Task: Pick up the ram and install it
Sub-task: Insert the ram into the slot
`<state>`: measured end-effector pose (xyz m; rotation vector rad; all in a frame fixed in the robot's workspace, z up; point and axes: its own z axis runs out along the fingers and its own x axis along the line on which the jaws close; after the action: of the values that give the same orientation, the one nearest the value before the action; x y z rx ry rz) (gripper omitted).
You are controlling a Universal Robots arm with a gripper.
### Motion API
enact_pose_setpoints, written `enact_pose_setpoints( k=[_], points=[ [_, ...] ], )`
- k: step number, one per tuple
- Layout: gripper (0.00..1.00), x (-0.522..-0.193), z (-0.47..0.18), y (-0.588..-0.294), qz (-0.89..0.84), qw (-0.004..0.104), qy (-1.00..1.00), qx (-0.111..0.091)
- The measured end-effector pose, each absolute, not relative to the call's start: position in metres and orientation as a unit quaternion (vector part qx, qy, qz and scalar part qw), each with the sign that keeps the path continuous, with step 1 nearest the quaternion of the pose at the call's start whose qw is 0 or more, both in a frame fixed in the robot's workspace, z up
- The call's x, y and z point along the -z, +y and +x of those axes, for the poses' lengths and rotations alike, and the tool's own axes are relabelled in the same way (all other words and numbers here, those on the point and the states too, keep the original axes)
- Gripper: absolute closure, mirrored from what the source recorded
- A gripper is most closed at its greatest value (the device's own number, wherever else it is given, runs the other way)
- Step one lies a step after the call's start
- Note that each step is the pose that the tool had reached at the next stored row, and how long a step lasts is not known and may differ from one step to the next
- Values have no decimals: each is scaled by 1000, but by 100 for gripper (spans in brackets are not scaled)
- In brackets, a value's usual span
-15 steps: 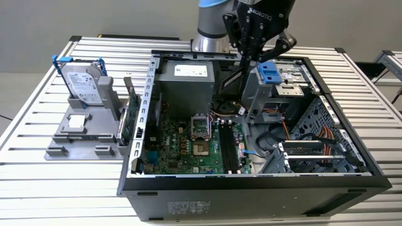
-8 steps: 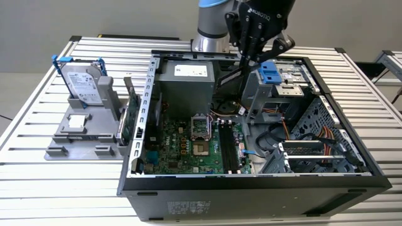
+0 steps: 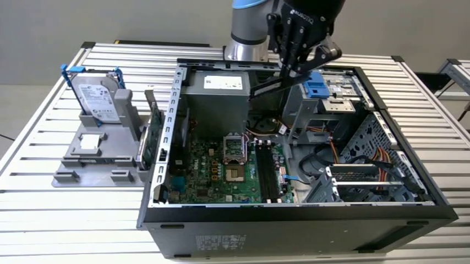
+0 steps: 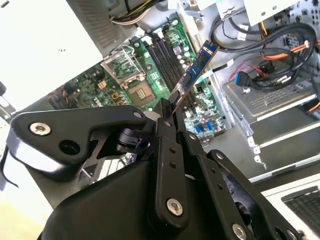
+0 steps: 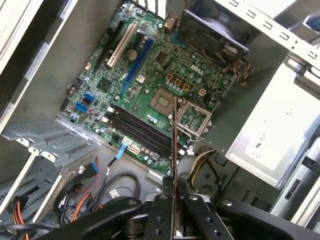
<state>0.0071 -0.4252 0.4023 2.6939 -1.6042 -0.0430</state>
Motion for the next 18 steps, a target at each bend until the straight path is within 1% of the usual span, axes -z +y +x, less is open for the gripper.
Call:
enact_pose_setpoints(
  k=[18],
  points=[
    [100, -402, 7, -425, 780, 1, -626, 14]
  ],
)
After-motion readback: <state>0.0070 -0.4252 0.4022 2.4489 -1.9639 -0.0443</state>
